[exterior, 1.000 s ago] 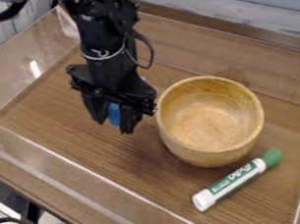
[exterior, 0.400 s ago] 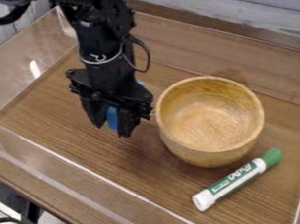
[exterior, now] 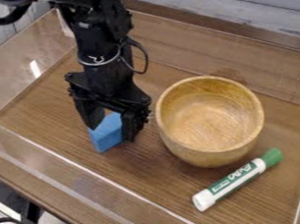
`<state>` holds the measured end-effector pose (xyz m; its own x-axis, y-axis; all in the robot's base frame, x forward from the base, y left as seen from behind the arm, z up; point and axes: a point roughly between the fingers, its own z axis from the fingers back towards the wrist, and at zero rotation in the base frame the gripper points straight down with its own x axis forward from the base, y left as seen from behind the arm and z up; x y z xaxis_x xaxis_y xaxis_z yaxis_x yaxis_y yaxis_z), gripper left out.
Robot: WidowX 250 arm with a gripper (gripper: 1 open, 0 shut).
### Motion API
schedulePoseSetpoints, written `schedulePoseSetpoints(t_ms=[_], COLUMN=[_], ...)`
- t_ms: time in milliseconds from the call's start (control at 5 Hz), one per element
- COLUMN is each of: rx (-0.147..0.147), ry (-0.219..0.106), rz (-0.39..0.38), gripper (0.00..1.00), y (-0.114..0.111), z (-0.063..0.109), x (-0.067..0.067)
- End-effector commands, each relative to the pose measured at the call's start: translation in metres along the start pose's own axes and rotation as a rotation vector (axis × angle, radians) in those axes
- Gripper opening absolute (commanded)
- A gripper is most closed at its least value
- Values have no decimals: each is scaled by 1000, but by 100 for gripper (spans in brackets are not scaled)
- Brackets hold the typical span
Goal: Remove the blue block from inside the brown bowl and put it on the table
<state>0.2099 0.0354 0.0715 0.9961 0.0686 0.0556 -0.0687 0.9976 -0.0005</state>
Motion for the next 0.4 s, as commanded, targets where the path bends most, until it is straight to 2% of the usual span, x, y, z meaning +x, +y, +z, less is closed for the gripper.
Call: schedulePoseSetpoints(t_ms=[0,200], rx=[-6,-18], ry=[-55,-65], rz=[2,7], gripper=[100,100], y=[0,-2], z=[20,30], x=[15,18])
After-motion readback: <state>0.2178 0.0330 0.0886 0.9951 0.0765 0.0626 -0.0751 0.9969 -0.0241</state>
